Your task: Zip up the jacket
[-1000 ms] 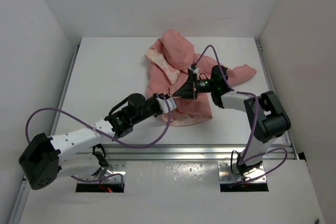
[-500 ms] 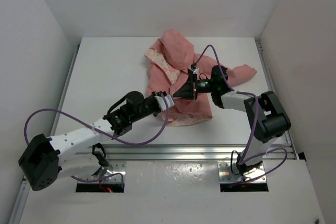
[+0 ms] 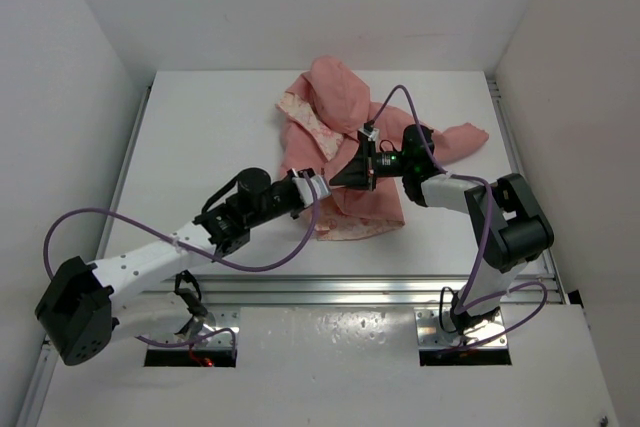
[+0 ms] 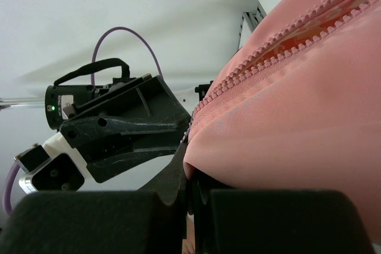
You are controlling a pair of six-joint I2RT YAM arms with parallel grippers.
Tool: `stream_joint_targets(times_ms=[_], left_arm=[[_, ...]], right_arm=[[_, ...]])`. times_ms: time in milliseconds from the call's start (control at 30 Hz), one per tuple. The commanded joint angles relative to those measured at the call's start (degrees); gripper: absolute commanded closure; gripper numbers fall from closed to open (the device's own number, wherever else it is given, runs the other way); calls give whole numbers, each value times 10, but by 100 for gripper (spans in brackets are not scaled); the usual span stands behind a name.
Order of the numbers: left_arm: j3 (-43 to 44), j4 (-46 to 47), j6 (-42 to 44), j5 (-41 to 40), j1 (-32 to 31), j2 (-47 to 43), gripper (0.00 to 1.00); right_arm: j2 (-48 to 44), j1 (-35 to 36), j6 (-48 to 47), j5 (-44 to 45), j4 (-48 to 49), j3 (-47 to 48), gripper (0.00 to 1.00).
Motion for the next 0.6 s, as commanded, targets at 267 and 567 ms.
stream_joint_targets(times_ms=[267,567], left_arm=[[40,-1,-13,53,27,-13,75],[51,-24,-18,88,32,-13,74]], right_arm=[[2,1,-11,-22,16,7,100],[1,2,-13,-27,17,4,100]])
